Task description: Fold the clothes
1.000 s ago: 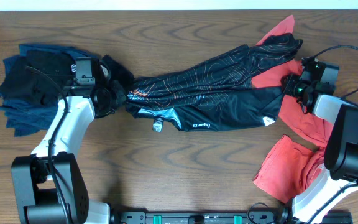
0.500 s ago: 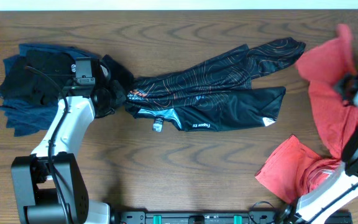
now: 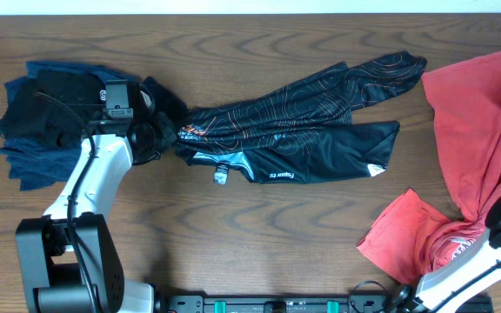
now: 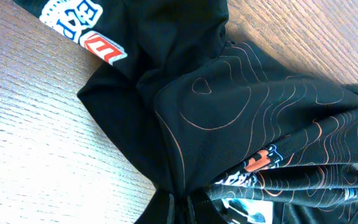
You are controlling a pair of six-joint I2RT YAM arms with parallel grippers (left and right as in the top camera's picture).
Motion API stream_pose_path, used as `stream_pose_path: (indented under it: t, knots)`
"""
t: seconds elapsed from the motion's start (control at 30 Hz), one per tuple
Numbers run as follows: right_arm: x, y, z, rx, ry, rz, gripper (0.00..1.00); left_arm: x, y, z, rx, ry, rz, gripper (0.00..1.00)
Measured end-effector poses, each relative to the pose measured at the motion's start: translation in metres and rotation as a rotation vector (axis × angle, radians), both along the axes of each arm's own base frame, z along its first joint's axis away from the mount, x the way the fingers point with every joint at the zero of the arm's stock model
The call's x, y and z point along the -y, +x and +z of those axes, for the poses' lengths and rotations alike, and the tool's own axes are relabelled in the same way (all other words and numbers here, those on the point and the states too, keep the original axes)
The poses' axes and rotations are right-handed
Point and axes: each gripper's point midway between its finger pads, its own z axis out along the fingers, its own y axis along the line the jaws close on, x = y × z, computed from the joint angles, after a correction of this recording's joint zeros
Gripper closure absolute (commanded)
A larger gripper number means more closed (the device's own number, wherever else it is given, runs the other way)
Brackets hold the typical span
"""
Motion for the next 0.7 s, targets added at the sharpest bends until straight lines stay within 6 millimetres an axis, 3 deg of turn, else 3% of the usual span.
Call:
stream_pose_path:
  t: [0.2,0.33,0.43,0.5,0.7]
  knots:
    - [-0.091,0.025,-0.016,-0.022,0.103,0.337,0.88,0.0,0.0,0.0,0.0,0.001,-0.002,0.94]
    - [-0.131,0.033,-0.052,-0.095,0.126,0.46,0.88,0.0,0.0,0.0,0.001,0.001,-0.002,0.94]
    - [-0.141,0.029,-0.086,-0.164,0.145,0.488,0.93,0.0,0.0,0.0,0.001,0.001,-0.002,0.94]
    - [-0.142,0.027,-0.098,-0.183,0.159,0.488,0.95,0.0,0.0,0.0,0.001,0.001,-0.002,0.94]
    - [-0.107,0.023,-0.099,-0.25,0.045,0.336,0.97,0.0,0.0,0.0,0.0,0.001,-0.002,0.94]
